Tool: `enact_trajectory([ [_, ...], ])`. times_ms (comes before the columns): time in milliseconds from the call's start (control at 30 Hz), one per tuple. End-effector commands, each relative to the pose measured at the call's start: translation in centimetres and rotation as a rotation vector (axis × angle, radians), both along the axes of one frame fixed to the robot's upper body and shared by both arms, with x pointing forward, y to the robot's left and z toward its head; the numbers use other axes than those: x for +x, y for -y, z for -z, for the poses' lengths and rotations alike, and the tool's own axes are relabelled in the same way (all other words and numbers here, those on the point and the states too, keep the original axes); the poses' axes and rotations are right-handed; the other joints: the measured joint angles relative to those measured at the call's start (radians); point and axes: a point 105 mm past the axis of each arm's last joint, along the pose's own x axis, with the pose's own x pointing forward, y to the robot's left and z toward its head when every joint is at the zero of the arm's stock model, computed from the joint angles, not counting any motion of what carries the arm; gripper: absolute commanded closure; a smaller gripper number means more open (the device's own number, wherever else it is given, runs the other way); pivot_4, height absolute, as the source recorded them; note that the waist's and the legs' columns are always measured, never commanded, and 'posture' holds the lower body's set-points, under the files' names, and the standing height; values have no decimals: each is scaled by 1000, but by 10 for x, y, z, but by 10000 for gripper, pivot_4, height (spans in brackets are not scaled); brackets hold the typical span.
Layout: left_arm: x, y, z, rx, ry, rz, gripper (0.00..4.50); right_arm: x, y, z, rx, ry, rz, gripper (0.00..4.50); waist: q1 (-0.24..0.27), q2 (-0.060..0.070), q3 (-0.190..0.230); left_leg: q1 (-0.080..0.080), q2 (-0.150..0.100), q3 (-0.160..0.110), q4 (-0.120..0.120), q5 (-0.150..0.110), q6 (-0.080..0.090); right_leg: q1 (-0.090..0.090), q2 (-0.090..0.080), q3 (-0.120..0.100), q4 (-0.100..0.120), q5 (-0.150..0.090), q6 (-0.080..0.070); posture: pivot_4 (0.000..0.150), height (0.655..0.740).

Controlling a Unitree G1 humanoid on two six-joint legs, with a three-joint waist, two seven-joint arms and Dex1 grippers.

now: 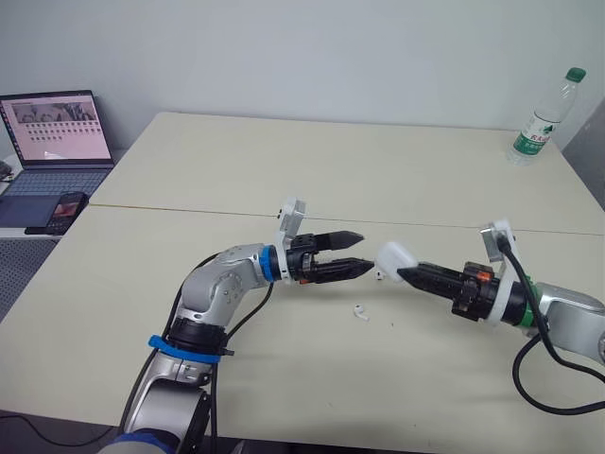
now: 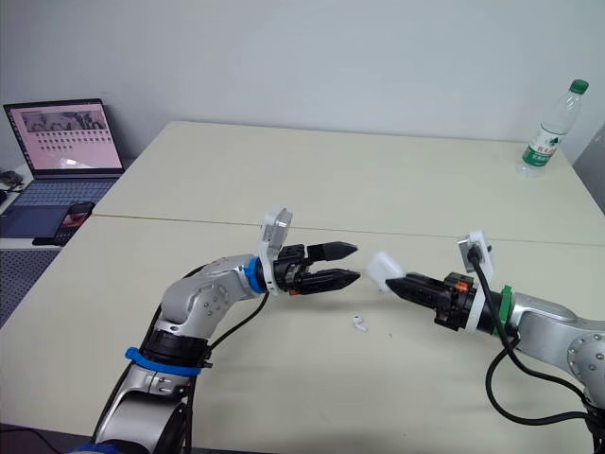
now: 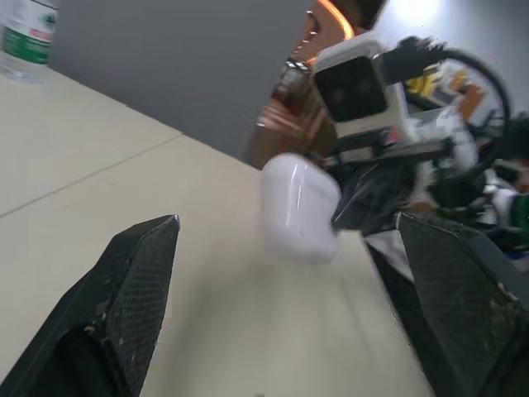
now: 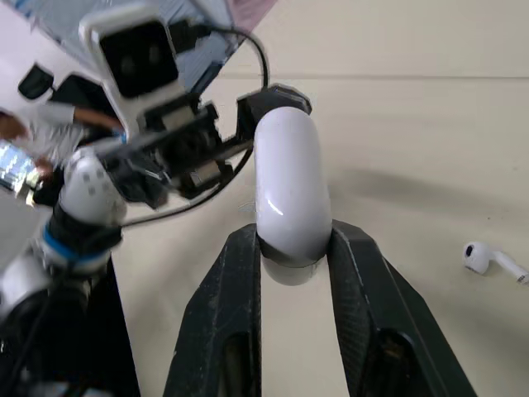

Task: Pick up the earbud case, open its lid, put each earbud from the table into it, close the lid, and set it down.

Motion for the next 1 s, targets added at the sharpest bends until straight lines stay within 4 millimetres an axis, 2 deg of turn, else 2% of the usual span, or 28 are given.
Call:
enact_trajectory([
  [33, -15, 2, -13, -16, -19, 114, 634, -13, -9, -7, -22, 60, -124, 37555, 0, 0, 0, 0, 0, 0, 0, 0, 0, 0, 0, 0, 0, 0, 0, 1500, 7362],
  [300, -32, 2, -8, 37, -74, 226, 634, -23, -18, -10, -30, 85, -221, 37555, 0, 0, 0, 0, 0, 0, 0, 0, 0, 0, 0, 0, 0, 1, -1, 1500, 7362],
  [567, -35, 1, -4, 70, -89, 261, 634, -26, -22, -15, -13, 120, -261, 37555, 1, -1, 0, 0, 0, 0, 0, 0, 0, 0, 0, 0, 0, 1, -2, 1500, 7362],
  [900, -36, 3, 0, 89, -86, 260, 634, -30, -23, -12, -5, 127, -278, 37555, 1, -1, 0, 0, 0, 0, 0, 0, 0, 0, -1, 0, 0, 1, -2, 1500, 7362],
  [1000, -35, 4, 0, 85, -78, 257, 6741, -29, -24, -11, -4, 131, -274, 37555, 1, -1, 0, 0, 0, 0, 0, 0, 0, 0, -1, 0, 0, 1, -2, 1500, 7362],
])
